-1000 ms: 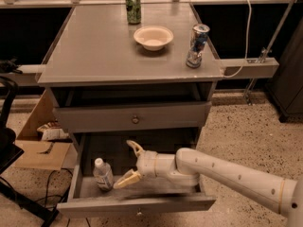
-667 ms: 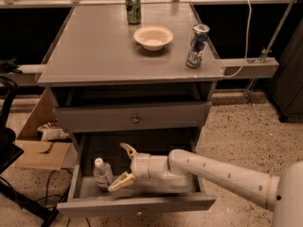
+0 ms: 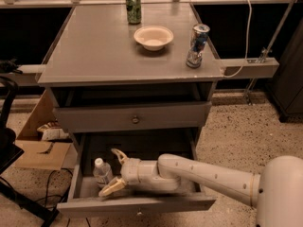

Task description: Pick blue plastic bottle from middle drawer and place on counter

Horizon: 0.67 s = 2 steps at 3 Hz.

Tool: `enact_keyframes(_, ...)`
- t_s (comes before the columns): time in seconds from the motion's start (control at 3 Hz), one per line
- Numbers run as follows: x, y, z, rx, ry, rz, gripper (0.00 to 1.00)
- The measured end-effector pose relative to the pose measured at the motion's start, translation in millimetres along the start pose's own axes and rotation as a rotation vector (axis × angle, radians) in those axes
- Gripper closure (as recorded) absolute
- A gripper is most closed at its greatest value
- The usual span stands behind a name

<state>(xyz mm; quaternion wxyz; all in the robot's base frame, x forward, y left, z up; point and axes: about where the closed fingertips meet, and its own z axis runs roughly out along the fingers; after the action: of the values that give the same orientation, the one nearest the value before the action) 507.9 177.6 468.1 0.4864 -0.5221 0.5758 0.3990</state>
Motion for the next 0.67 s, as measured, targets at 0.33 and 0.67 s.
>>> enact_keyframes(0.33, 5, 4, 16, -0.016, -0.011, 0.010, 0.15)
enact_keyframes(0.67, 8, 7, 28, -0.040, -0.042, 0.014, 0.38)
